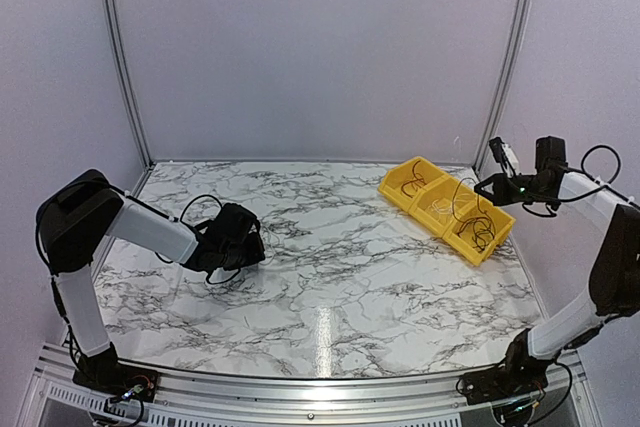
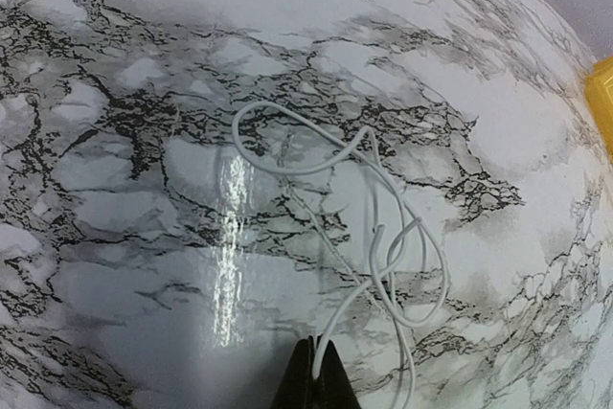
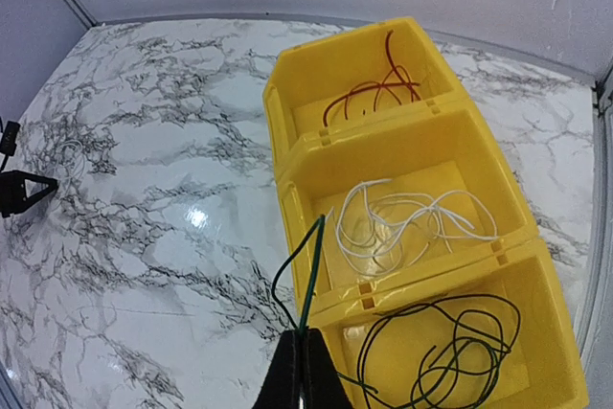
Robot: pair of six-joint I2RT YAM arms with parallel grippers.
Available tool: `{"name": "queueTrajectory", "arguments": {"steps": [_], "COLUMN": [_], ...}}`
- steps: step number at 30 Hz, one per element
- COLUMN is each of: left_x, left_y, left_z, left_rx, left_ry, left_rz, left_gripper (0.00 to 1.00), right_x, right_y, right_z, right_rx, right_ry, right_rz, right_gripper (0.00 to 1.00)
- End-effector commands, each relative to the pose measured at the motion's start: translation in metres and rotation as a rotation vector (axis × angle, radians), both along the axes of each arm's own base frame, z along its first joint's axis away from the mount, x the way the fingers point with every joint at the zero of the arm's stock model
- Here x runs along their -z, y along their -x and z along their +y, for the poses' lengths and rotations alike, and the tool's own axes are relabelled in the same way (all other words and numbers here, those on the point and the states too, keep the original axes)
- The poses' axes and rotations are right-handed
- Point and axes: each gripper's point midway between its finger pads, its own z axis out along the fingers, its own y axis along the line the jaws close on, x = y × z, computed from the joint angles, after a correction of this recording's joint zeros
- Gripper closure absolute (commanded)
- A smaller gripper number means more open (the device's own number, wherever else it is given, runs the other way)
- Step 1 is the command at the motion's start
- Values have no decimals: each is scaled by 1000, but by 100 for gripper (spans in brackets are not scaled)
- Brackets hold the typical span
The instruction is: Untangle the cables
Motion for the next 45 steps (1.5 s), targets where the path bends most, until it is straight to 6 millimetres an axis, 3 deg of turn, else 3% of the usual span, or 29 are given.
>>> {"name": "queueTrajectory", "arguments": {"steps": [1, 10, 14, 18, 19, 21, 25, 27, 30, 33, 35, 37, 41, 45], "left_x": [80, 84, 82, 79, 76, 69, 40, 20, -9, -34, -49, -63, -94, -111], "left_y": [73, 76, 73, 72, 71, 69, 63, 60, 61, 66, 70, 71, 75, 79], "left_z": [42, 46, 42, 40, 39, 36, 18, 4, -20, -40, -54, -63, -82, -99], "left_rx": [66, 51, 57, 60, 63, 78, 156, 209, 312, 405, 463, 491, 555, 617], "left_ry": [-210, -213, -205, -198, -194, -186, -120, -64, -1, 31, 75, 110, 216, 296], "left_rz": [325, 335, 328, 322, 313, 287, 185, 114, 34, -27, -45, -69, -121, -130], "left_gripper": [100, 100, 100, 100, 100, 100, 100, 100, 100, 100, 100, 100, 100, 100], "right_x": [15, 49, 78, 90, 89, 81, 41, 19, -4, -17, -25, -34, -46, -36], "right_y": [-7, -7, 2, 6, 5, 1, -8, -10, -11, -15, -17, -11, 29, 63], "right_z": [-17, -56, -85, -91, -91, -88, -87, -84, -77, -62, -40, 4, 103, 176], "right_rx": [38, 194, 344, 374, 375, 357, 365, 361, 337, 292, 223, 44, -380, -644], "right_ry": [37, 200, 296, 326, 322, 307, 285, 270, 271, 296, 281, 205, 33, 50], "right_rz": [7, 75, 161, 183, 181, 164, 101, 63, 17, -23, -60, -101, -153, -176], "right_gripper": [100, 100, 100, 100, 97, 81, 57, 49, 47, 47, 51, 56, 62, 57]}}
